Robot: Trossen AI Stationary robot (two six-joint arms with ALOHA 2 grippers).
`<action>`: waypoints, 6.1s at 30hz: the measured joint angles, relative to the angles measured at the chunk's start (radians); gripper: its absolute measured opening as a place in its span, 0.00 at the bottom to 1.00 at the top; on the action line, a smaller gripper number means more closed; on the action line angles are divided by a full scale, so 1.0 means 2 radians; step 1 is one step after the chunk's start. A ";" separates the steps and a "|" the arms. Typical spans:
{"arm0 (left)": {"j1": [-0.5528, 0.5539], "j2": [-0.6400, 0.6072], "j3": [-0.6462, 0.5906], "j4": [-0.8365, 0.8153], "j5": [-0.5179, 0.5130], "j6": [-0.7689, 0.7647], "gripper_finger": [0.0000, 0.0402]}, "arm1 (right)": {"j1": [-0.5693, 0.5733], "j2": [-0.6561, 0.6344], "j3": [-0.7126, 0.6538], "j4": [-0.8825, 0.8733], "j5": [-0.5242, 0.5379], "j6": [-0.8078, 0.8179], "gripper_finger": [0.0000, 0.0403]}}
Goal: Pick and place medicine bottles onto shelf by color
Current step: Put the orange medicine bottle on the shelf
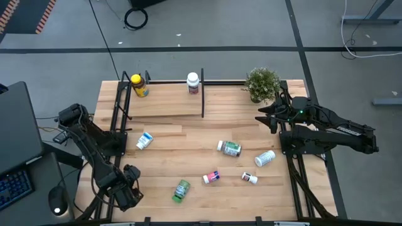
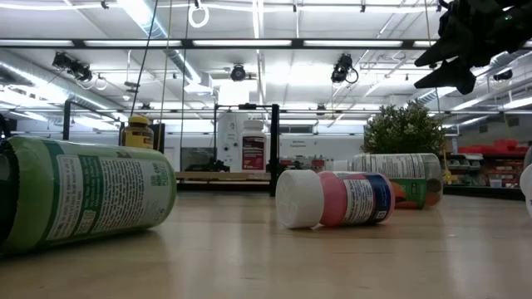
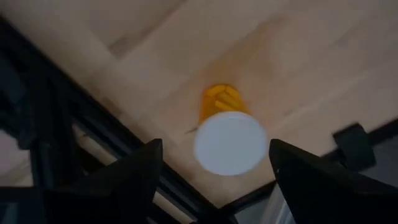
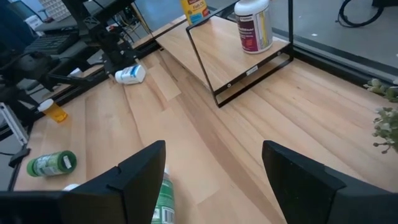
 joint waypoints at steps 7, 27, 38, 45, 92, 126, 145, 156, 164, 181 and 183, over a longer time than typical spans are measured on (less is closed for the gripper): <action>0.000 0.000 -0.025 0.044 0.007 -0.056 0.74 | 0.000 0.000 0.000 -0.005 -0.007 0.000 0.68; 0.001 0.000 -0.029 0.092 0.014 -0.077 0.73 | 0.000 0.000 0.000 -0.015 -0.007 -0.004 0.68; 0.001 0.006 -0.030 0.059 0.015 -0.073 0.73 | 0.000 0.000 0.000 -0.016 -0.007 -0.004 0.68; 0.001 0.053 -0.030 0.085 0.054 -0.029 0.73 | 0.000 0.000 0.000 -0.016 -0.007 -0.004 0.68; 0.057 0.055 -0.029 0.063 0.066 0.056 0.59 | 0.000 0.000 0.000 -0.016 -0.007 -0.004 0.68; 0.072 0.051 -0.029 0.055 0.063 0.068 0.70 | 0.000 0.000 0.000 -0.016 -0.007 -0.008 0.68; 0.118 0.051 -0.029 0.031 0.057 0.168 0.70 | 0.000 0.000 0.000 -0.016 -0.007 -0.003 0.68; 0.157 0.026 -0.028 0.024 0.047 0.179 0.70 | 0.000 0.000 0.000 -0.016 -0.007 -0.002 0.68; 0.182 -0.041 -0.028 -0.003 0.057 0.143 0.68 | 0.000 0.000 0.000 -0.016 -0.007 -0.003 0.68; 0.083 -0.065 0.023 -0.041 0.026 0.018 0.14 | 0.000 0.000 0.000 -0.018 -0.007 -0.003 0.68; 0.069 -0.062 0.019 -0.036 0.023 -0.006 0.05 | 0.000 0.000 0.000 -0.017 -0.007 -0.003 0.68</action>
